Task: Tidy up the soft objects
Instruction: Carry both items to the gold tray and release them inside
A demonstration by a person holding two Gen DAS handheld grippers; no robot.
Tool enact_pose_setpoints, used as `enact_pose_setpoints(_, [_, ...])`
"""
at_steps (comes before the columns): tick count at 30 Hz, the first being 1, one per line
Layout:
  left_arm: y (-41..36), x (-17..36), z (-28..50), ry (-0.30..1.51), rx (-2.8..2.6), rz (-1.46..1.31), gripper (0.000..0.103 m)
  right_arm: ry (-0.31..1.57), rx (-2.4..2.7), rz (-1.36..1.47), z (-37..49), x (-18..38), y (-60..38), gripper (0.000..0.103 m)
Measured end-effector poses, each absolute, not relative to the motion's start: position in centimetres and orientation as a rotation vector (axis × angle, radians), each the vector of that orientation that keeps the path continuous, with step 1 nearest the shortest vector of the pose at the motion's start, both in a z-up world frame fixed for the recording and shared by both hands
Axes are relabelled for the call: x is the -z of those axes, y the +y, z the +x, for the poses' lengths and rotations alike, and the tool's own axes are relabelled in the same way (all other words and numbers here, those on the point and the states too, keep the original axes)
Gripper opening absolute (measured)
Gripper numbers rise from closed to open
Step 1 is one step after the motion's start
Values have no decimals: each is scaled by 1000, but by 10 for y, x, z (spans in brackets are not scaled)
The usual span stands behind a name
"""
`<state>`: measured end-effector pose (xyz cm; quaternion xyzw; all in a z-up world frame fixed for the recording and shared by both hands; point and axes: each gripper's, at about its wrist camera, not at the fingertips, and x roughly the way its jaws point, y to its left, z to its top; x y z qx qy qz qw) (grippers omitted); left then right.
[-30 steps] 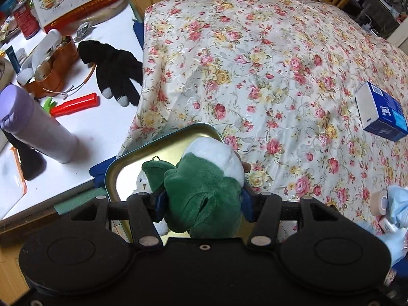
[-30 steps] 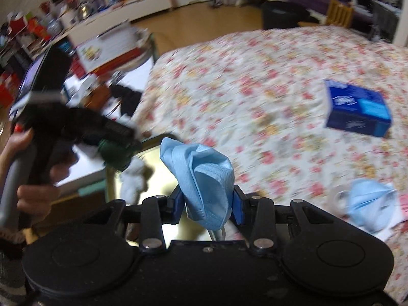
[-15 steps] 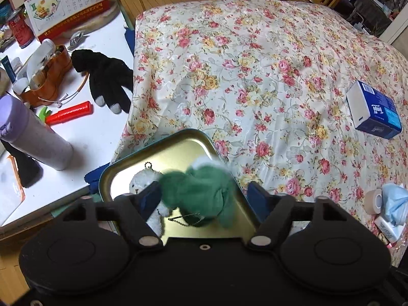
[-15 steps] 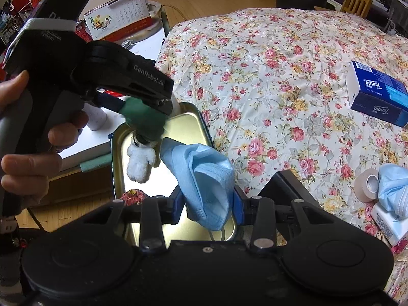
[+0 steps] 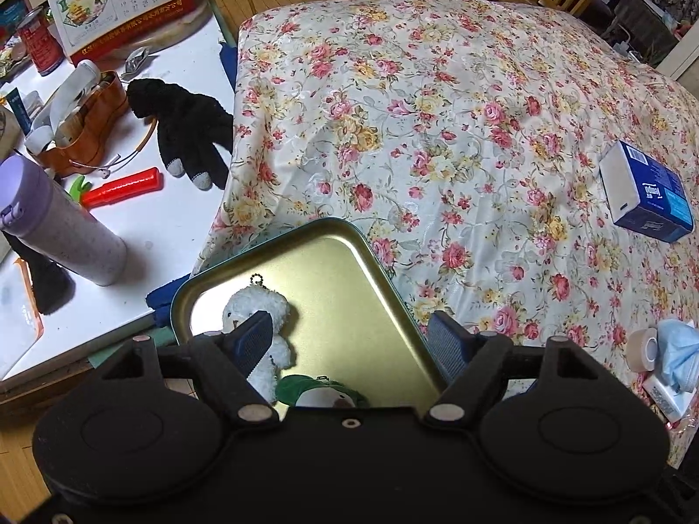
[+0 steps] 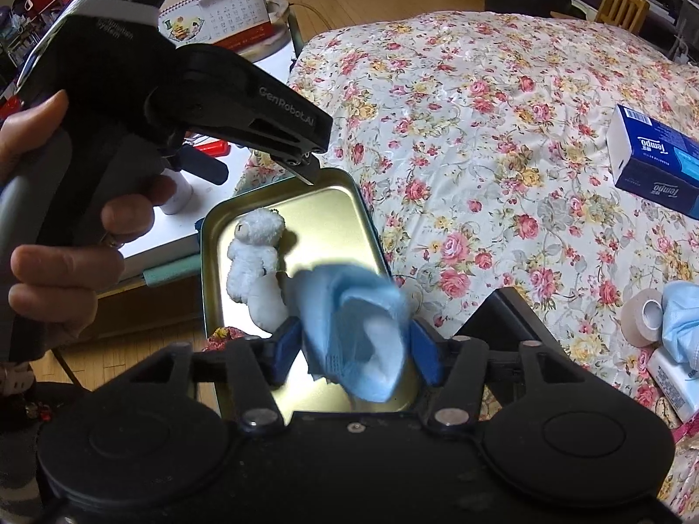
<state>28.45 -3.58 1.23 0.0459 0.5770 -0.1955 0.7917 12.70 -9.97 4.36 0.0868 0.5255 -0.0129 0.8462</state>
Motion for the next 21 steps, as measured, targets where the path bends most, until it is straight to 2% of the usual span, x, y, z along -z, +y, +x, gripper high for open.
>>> enact_pose_setpoints(9, [-41,-3,274,1226,401,173,75,1085,54,164,106,-59,-99,62])
enact_pose_setpoints(11, [-42,0,267,1208,395,194,78,1069,70,160,98,-66,-99,62])
enact_pose_setpoints(21, [-45,5,229,1266,310,252,78,1046,119,195,59,-75,-115,62])
